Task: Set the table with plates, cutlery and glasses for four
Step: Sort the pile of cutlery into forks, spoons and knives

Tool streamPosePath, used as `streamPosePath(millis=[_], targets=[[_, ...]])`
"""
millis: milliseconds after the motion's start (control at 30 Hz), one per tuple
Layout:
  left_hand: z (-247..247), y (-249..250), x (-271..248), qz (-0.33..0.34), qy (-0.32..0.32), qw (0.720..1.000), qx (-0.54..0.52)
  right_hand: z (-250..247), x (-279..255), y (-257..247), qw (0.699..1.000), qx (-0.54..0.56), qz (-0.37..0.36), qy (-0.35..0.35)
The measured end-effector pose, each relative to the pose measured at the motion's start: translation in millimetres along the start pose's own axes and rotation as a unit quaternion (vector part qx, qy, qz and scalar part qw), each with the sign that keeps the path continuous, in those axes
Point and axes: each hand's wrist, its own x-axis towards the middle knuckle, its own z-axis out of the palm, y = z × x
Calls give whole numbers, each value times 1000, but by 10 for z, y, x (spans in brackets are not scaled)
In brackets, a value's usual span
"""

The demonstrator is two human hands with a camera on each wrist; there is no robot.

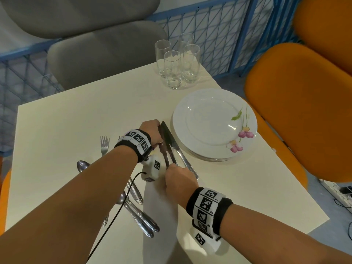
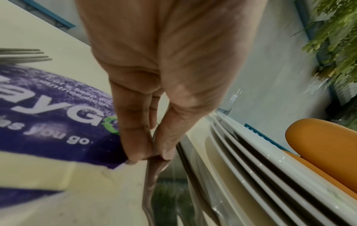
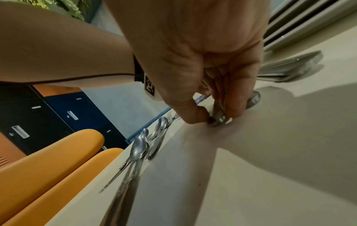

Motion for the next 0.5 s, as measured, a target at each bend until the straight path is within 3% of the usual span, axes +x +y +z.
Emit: streamPosePath(millis=[300,500], targets=[[-68,-28,58,6,12,999,39,43,1,-8,999,-49,-8,-13],[-88,-60,84,-4,10,1000,8,13,59,24,999,-2,24,-26]])
